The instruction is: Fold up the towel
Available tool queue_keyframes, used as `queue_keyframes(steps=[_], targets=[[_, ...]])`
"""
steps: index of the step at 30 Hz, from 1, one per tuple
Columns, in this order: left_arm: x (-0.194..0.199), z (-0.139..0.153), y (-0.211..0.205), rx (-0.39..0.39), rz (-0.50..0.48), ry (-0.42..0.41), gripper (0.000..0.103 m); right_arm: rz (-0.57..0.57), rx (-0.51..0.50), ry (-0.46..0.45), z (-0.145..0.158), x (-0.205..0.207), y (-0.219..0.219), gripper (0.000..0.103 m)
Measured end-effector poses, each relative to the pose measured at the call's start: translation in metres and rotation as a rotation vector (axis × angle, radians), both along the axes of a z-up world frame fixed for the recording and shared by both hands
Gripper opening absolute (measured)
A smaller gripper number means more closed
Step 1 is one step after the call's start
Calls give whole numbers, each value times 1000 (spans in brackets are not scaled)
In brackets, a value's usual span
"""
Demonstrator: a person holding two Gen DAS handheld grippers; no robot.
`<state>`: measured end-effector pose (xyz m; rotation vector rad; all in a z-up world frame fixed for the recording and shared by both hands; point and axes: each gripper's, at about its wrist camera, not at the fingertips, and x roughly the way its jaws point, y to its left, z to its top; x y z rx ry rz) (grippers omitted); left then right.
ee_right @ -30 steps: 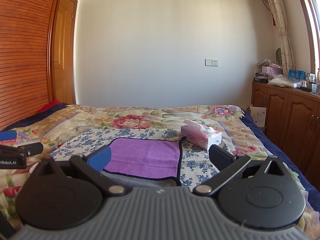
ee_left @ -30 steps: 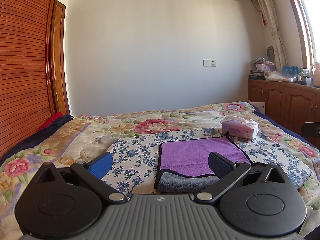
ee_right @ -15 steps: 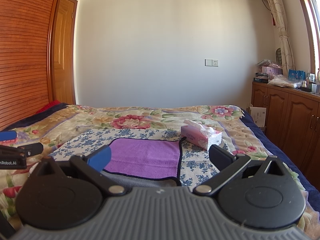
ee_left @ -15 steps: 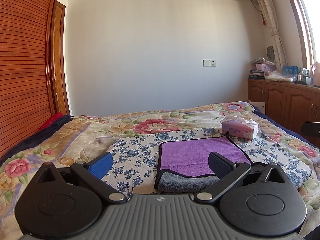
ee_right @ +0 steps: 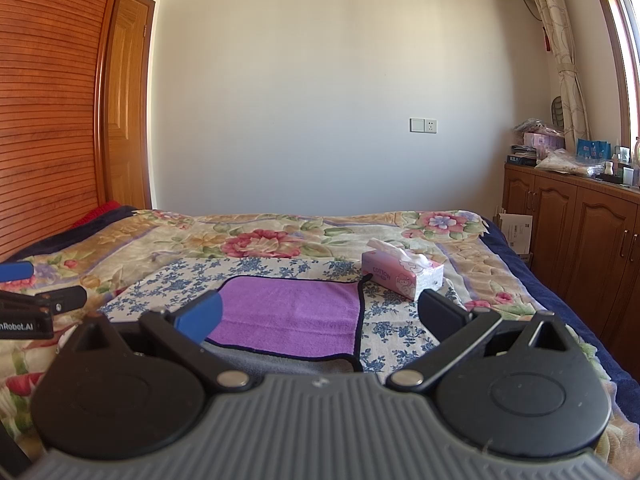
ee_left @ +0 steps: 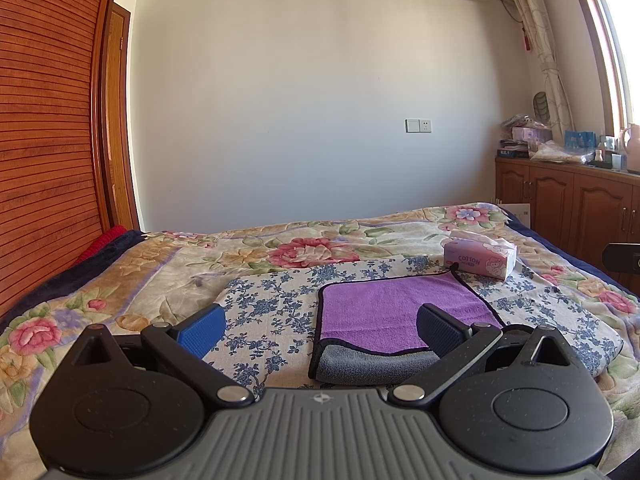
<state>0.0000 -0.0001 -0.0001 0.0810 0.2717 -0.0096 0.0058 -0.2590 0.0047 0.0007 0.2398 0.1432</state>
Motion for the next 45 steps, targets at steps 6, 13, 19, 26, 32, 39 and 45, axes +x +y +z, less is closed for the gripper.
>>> queue_keyframes(steps=[6, 13, 19, 26, 32, 39, 45], targets=[[0, 0, 0, 1, 0, 0, 103, 0, -1, 0, 0, 0, 0, 103], [0, 0, 0, 1, 0, 0, 103, 0, 0, 0, 0, 0, 0, 103], [0, 0, 0, 2, 0, 1, 103, 0, 0, 0, -1, 1, 0, 103], [0, 0, 0, 2, 0, 1, 103, 1, -1, 2, -1, 0, 1, 103], [0, 0, 0, 2, 0, 2, 103, 1, 0, 4, 0, 1, 0, 103], [0, -1, 0, 5, -1, 12, 103, -1, 0, 20, -2, 4, 1, 103], [8, -3, 0, 9, 2, 25, 103, -1, 2, 33, -3, 9, 1, 103]])
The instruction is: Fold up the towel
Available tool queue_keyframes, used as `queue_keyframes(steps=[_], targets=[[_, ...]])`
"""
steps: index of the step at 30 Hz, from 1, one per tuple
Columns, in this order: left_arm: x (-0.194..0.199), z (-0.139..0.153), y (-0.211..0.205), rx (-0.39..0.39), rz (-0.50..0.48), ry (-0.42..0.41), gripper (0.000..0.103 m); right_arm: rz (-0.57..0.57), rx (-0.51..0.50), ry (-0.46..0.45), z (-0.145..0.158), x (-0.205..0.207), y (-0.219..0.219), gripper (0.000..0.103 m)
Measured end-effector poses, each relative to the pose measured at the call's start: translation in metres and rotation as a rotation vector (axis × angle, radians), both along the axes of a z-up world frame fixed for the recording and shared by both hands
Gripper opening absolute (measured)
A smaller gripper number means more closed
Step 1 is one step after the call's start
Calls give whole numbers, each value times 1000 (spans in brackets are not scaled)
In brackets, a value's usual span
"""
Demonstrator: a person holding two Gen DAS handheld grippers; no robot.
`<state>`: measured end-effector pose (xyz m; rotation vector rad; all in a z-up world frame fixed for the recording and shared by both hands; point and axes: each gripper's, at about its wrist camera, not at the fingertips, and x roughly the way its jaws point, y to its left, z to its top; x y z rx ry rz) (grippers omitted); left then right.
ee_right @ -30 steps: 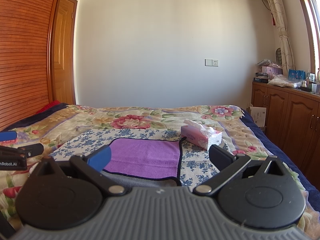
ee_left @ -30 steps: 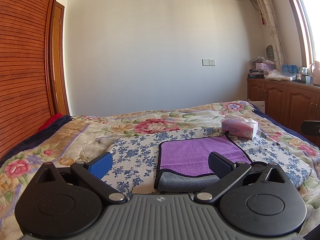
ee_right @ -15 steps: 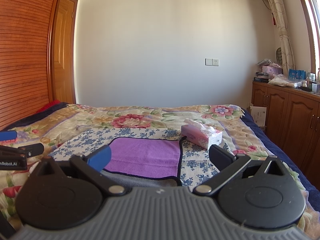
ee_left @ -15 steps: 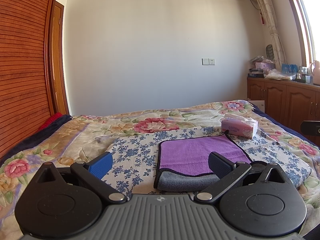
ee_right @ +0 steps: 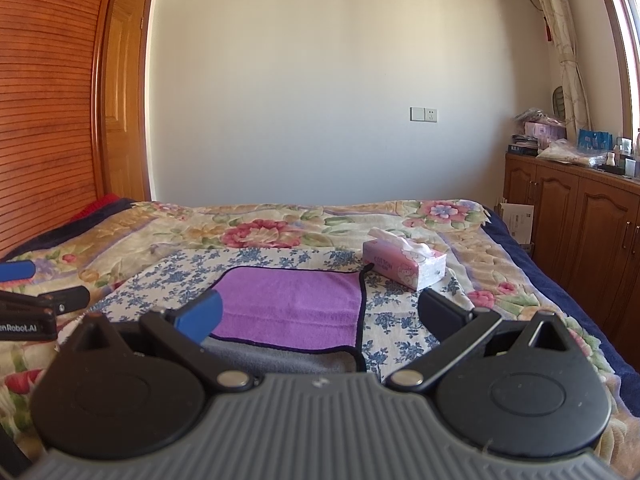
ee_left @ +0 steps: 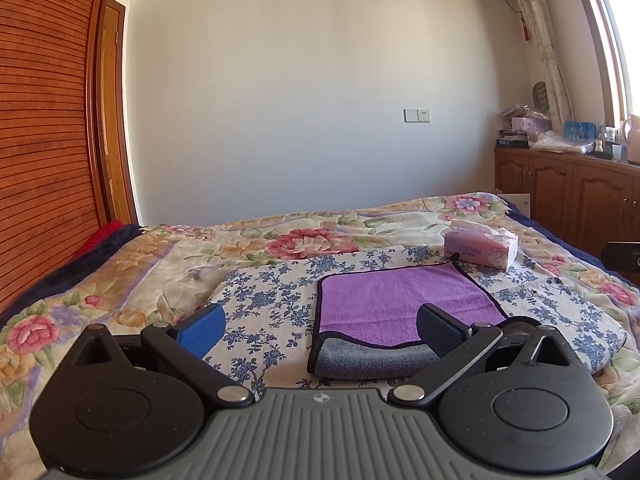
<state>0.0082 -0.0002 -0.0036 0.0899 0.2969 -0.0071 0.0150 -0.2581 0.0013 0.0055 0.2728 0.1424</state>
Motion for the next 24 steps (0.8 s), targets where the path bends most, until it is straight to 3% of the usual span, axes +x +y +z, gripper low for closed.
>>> queue_keyframes(steps=[24], targets=[[40, -12, -2, 38, -26, 89, 103, 2, -15, 18, -2, 22, 1, 103]])
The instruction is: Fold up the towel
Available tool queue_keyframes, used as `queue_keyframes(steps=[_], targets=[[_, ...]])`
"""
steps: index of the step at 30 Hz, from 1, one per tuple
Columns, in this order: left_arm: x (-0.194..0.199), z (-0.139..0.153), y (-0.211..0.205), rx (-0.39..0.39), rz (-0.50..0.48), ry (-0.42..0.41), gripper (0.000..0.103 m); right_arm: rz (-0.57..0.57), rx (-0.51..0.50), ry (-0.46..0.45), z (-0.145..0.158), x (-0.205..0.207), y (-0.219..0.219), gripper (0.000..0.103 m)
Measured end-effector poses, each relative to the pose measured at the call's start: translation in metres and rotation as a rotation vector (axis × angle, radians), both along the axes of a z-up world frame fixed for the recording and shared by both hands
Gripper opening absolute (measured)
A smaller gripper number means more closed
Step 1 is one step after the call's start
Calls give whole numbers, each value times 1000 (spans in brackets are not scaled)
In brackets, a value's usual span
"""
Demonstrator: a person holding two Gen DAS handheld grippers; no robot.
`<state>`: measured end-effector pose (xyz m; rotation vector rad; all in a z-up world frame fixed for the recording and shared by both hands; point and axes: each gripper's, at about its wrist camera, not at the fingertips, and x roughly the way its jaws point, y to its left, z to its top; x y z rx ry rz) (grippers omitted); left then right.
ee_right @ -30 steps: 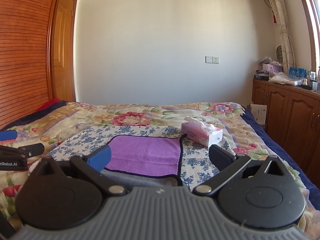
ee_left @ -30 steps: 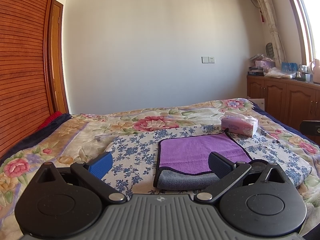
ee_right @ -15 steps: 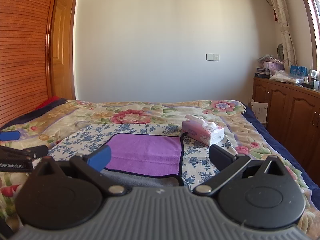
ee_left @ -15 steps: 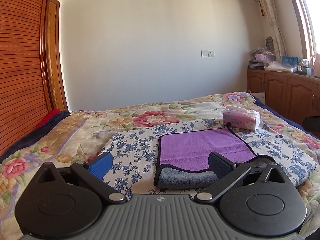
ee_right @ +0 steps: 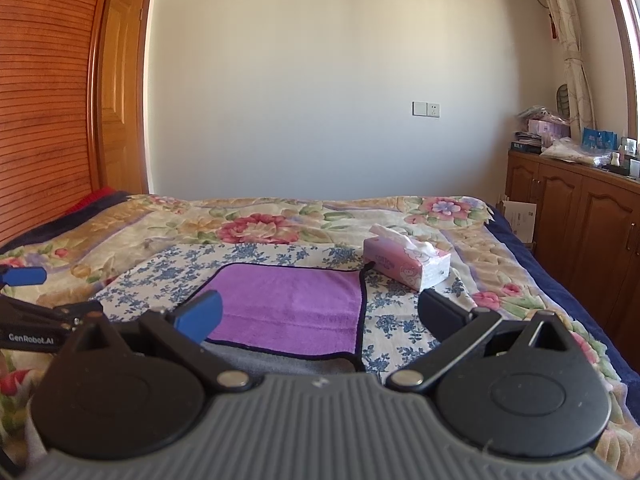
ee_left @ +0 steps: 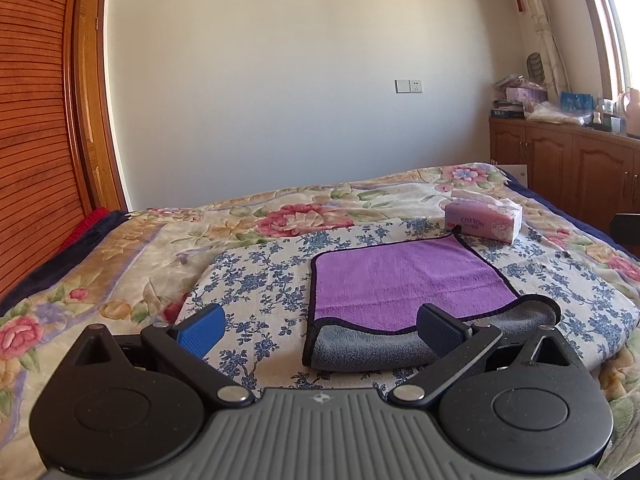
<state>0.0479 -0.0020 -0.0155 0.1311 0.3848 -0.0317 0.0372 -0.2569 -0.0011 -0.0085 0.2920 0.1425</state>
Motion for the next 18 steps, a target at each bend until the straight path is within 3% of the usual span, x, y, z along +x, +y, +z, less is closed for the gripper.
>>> queue_keyframes(steps=[18], targets=[[29, -10, -1, 3, -20, 61, 103, 6, -41, 62, -9, 29, 2, 103]])
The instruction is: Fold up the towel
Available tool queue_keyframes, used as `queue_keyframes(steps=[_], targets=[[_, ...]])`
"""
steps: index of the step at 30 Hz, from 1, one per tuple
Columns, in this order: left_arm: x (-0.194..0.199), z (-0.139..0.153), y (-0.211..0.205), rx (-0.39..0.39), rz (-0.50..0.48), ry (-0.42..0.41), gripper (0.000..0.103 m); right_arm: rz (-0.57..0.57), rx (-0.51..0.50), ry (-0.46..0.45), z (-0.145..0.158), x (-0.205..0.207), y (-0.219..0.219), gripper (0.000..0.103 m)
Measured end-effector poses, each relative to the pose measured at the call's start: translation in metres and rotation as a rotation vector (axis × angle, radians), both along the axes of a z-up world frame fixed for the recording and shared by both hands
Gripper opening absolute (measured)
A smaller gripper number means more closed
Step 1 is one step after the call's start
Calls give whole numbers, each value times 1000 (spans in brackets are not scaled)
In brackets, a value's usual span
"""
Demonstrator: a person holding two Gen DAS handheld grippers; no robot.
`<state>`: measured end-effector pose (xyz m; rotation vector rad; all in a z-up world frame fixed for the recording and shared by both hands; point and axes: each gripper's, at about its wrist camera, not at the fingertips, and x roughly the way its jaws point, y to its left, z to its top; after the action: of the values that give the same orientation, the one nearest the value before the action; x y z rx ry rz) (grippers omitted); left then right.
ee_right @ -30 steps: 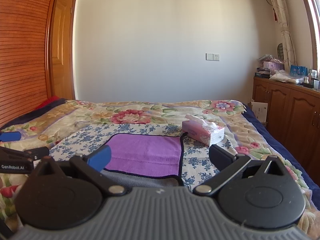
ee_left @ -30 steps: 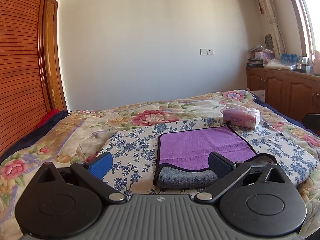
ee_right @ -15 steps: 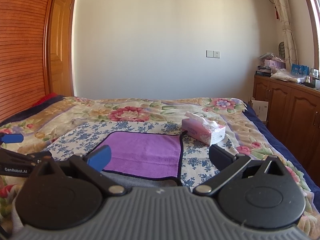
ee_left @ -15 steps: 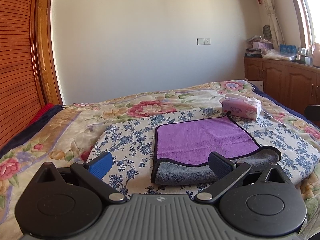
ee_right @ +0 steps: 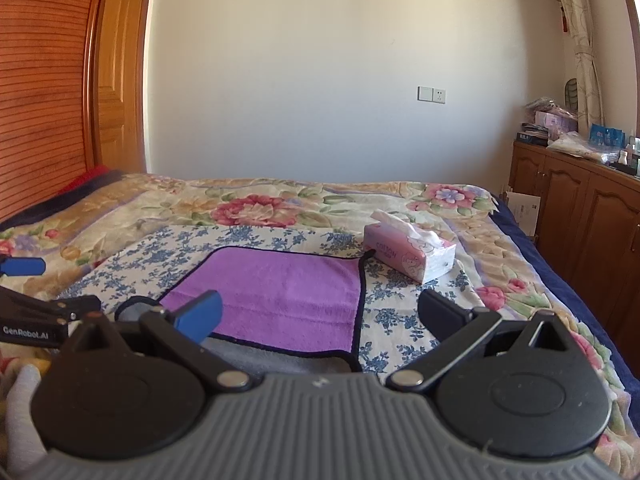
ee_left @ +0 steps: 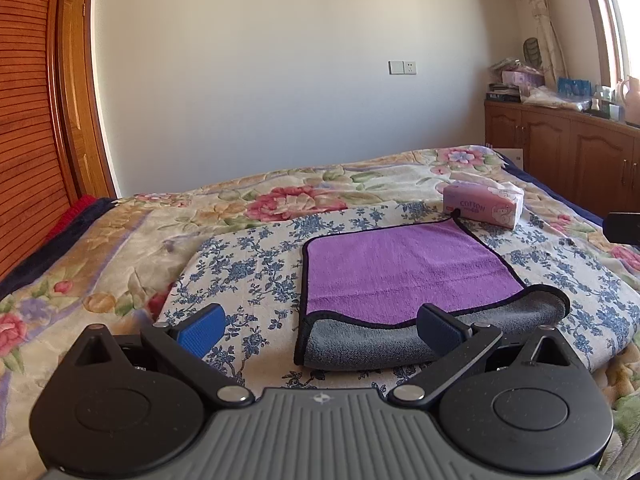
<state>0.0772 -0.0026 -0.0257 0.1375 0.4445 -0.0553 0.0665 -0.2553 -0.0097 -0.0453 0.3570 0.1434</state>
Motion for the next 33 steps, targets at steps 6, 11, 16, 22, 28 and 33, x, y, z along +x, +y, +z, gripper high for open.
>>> queue_keyframes(steps=[6, 11, 16, 22, 28, 33], targets=[[11, -5, -2, 17, -12, 18, 103, 14, -13, 24, -4, 13, 2, 103], [21, -9, 0, 17, -13, 34, 103, 30, -27, 45, -7, 22, 4, 103], [31, -13, -1, 25, -22, 52, 103, 38, -36, 73, -11, 32, 4, 103], [44, -19, -1, 41, -41, 74, 103, 45, -49, 98, -15, 44, 5, 103], [57, -25, 2, 35, -49, 100, 103, 49, -53, 114, -18, 56, 3, 103], [67, -30, 5, 27, -50, 118, 103, 49, -57, 124, -21, 66, 2, 103]])
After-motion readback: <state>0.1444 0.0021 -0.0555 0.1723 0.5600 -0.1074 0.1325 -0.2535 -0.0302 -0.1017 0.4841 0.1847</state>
